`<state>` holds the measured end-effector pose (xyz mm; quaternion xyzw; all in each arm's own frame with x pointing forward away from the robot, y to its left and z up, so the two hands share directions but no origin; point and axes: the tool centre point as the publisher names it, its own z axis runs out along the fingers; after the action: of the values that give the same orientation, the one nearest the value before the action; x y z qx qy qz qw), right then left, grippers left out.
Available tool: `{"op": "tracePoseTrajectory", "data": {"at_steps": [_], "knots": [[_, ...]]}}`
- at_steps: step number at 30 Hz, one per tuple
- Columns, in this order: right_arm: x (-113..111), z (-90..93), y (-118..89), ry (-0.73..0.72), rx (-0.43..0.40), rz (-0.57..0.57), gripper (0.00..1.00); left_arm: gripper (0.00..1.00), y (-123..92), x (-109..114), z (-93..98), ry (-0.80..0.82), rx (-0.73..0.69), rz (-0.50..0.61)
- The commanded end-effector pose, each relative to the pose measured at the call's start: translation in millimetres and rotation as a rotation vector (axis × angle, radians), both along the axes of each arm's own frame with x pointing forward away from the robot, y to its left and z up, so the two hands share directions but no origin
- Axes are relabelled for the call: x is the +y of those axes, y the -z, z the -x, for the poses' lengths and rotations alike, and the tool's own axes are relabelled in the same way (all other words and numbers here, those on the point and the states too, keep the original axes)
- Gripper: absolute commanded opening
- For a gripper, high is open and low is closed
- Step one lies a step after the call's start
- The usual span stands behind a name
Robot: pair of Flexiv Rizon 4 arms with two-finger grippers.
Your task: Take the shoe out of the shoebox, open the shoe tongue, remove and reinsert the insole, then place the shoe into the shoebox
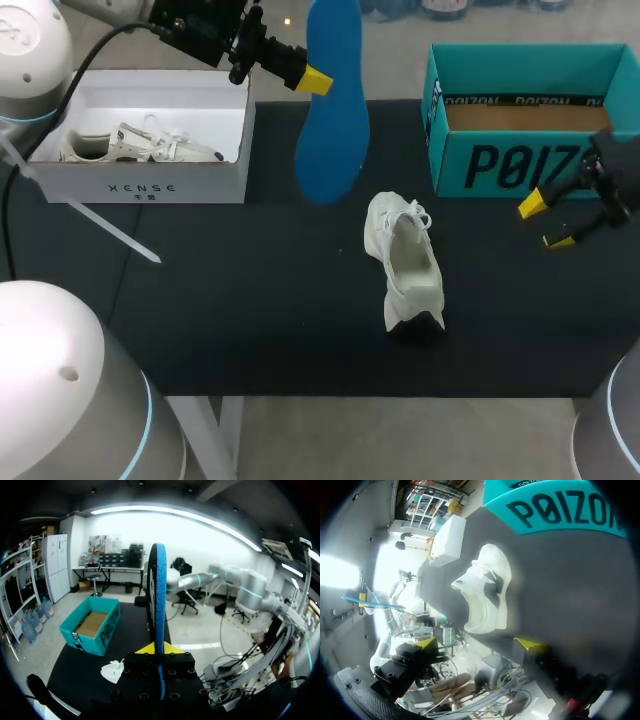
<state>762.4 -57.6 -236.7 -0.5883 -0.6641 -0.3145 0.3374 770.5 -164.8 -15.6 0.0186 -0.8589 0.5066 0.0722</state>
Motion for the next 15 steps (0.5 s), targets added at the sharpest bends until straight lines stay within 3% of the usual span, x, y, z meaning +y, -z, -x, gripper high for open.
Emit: {"op": "tracePoseTrajectory", "data": {"at_steps": [1,6,15], "knots": [[16,-27.2,5,-0.084,0.107,-0.244,1.00,0.00,0,0,0.1,0.000,0.000,0.000],[43,-39.2,-3,-0.078,0.127,-0.320,1.00,0.00,0,0,0.1,0.000,0.000,0.000],[87,-42.5,-35,-0.012,0.101,-0.397,1.00,0.00,0,0,0.1,0.000,0.000,0.000]]}}
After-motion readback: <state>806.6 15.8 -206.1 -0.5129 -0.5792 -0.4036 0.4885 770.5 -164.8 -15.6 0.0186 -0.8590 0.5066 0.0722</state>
